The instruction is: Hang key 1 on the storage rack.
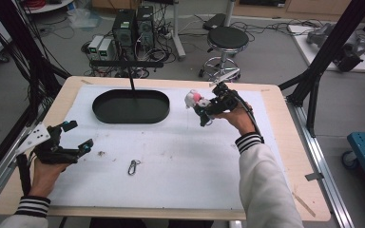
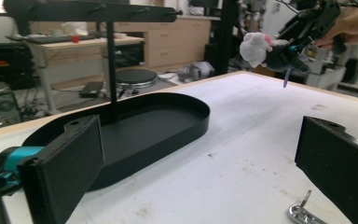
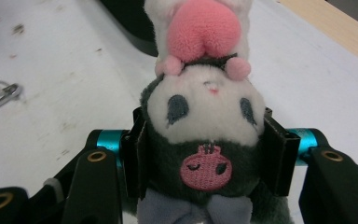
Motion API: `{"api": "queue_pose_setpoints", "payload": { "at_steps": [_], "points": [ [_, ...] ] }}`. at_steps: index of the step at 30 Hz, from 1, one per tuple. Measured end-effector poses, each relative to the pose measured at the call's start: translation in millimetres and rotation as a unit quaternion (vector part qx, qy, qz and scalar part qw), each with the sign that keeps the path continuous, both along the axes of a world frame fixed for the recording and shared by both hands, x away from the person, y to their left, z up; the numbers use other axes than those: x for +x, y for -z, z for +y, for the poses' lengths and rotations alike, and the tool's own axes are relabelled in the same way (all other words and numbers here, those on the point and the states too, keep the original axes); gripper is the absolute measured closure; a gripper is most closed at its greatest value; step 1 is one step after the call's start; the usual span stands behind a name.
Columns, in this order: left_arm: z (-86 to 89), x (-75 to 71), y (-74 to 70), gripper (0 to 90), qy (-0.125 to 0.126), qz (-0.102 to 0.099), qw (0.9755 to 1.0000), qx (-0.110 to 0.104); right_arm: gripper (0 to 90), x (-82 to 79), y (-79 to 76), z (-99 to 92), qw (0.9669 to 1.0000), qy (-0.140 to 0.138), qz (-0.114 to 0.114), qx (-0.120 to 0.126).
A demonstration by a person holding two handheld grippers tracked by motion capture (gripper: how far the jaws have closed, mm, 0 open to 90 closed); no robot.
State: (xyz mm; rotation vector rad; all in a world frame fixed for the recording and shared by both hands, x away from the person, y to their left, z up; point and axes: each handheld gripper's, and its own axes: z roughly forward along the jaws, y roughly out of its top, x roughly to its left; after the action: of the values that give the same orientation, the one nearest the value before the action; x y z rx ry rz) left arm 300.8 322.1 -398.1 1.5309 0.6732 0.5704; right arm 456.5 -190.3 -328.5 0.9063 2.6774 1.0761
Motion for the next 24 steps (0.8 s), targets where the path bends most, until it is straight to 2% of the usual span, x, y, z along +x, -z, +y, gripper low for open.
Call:
{"api": "queue_pose_setpoints", "payload": {
  "at_steps": [1,3,4,5,6,7,8,9,10,12,13,14,16,17,18,20,21,23,24],
  "points": [
    [-1.8,4.5,-7.7,1.7,0.014,0.003,0.9999,-0.001,45.6,-1.9,-1.0,1.2,1.0000,-0.007,-0.001,0.000],
    [-3.2,7.3,-12.3,1.7,0.024,0.005,0.9997,0.003,45.6,-4.0,-2.3,2.6,0.9999,-0.011,-0.002,0.002],
    [-6.1,11.0,-18.5,1.7,0.035,0.005,0.9993,0.010,45.6,-8.0,-4.6,4.1,0.9997,-0.023,-0.002,0.012],
    [-6.1,11.0,-18.5,1.7,0.035,0.005,0.9993,0.010,45.6,-8.0,-4.6,4.1,0.9997,-0.023,-0.002,0.012],
    [-10.1,15.2,-25.1,1.7,0.049,0.006,0.9987,0.014,45.6,-12.6,-6.6,4.8,0.9991,-0.033,-0.006,0.027],
    [-10.1,15.2,-25.1,1.7,0.049,0.006,0.9987,0.014,45.6,-12.6,-6.6,4.8,0.9991,-0.033,-0.006,0.027],
    [-14.4,19.0,-31.1,1.7,0.065,0.009,0.9977,0.016,45.6,-17.8,-8.5,5.2,0.9986,-0.039,-0.005,0.036],
    [-14.4,19.0,-31.1,1.7,0.065,0.009,0.9977,0.016,45.6,-20.2,-9.1,5.2,0.9983,-0.042,-0.008,0.040],
    [-19.0,22.9,-36.1,1.7,0.081,0.011,0.9964,0.022,45.5,-22.8,-9.6,4.9,0.9978,-0.047,-0.008,0.046],
    [-21.8,24.7,-38.6,1.7,0.088,0.014,0.9956,0.030,45.5,-25.4,-9.7,4.6,0.9972,-0.050,-0.008,0.054],
    [-28.4,28.3,-43.4,1.7,0.103,0.015,0.9936,0.045,45.3,-29.4,-10.9,4.6,0.9970,-0.058,-0.009,0.051],
    [-31.9,29.9,-45.7,1.7,0.111,0.016,0.9925,0.050,45.2,-31.6,-11.8,5.5,0.9969,-0.062,-0.012,0.047],
    [-38.3,32.5,-49.6,1.7,0.126,0.018,0.9905,0.051,45.2,-34.8,-14.1,6.9,0.9963,-0.068,-0.014,0.049],
    [-38.3,32.5,-49.6,1.7,0.126,0.018,0.9905,0.051,45.2,-37.2,-16.0,8.4,0.9956,-0.075,-0.017,0.052],
    [-44.9,35.6,-53.3,1.7,0.138,0.019,0.9886,0.057,45.2,-38.7,-17.1,9.9,0.9949,-0.082,-0.022,0.055],
    [-48.1,36.7,-55.0,1.7,0.144,0.018,0.9877,0.059,45.2,-40.6,-18.0,12.1,0.9941,-0.088,-0.023,0.059],
    [-54.2,39.5,-57.9,1.7,0.156,0.021,0.9857,0.061,45.1,-44.1,-19.1,17.0,0.9925,-0.104,-0.028,0.058],
    [-56.1,40.6,-59.0,1.7,0.160,0.022,0.9848,0.064,44.9,-47.3,-19.3,21.5,0.9912,-0.117,-0.029,0.054],
    [-62.5,43.5,-62.8,1.7,0.172,0.023,0.9824,0.070,44.9,-49.3,-19.3,24.5,0.9904,-0.125,-0.028,0.051]
  ]
}}
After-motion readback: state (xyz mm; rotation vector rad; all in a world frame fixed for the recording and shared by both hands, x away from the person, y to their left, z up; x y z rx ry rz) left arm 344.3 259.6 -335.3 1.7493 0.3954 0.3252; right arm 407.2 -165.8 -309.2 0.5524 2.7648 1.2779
